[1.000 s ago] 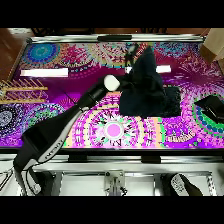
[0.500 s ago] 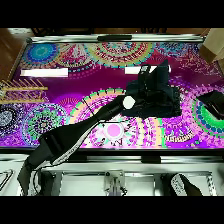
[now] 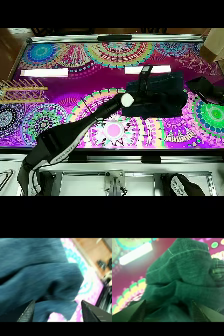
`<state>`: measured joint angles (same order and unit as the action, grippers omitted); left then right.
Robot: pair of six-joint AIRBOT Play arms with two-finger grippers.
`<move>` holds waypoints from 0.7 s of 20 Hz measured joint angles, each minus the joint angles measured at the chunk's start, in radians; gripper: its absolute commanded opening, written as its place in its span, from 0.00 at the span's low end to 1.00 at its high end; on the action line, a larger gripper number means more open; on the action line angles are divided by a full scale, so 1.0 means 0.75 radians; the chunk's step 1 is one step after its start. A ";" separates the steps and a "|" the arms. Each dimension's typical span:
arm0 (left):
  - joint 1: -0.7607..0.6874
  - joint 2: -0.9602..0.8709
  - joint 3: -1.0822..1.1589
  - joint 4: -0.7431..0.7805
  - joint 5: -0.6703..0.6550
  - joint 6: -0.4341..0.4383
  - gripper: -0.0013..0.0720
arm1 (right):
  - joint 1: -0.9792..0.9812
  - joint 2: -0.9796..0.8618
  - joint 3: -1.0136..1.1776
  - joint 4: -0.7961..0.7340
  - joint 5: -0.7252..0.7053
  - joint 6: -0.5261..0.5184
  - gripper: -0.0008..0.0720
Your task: Fold the shirts.
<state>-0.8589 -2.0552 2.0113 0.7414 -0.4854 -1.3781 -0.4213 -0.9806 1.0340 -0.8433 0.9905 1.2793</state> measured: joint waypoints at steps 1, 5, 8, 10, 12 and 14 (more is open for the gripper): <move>0.053 0.025 0.000 0.003 -0.105 0.011 0.92 | 0.017 -0.033 0.013 -0.030 -0.014 0.000 0.94; 0.285 0.133 0.000 0.003 -0.514 0.029 0.92 | 0.061 -0.231 0.119 -0.098 -0.036 0.007 0.94; 0.424 0.194 0.001 0.003 -0.746 0.033 0.92 | 0.123 -0.396 0.254 -0.154 -0.005 -0.012 0.94; 0.496 0.225 0.001 0.002 -0.850 0.035 0.92 | 0.172 -0.492 0.346 -0.251 0.018 -0.015 0.94; 0.547 0.248 0.001 0.003 -0.915 0.036 0.92 | 0.212 -0.577 0.413 -0.352 0.075 -0.015 0.82; 0.575 0.266 0.001 -0.002 -0.958 0.037 0.92 | 0.224 -0.644 0.449 -0.428 0.130 -0.014 0.14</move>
<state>-0.4274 -1.8557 2.0121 0.7399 -1.2041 -1.3506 -0.2535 -1.4639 1.3705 -1.1645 1.0878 1.2686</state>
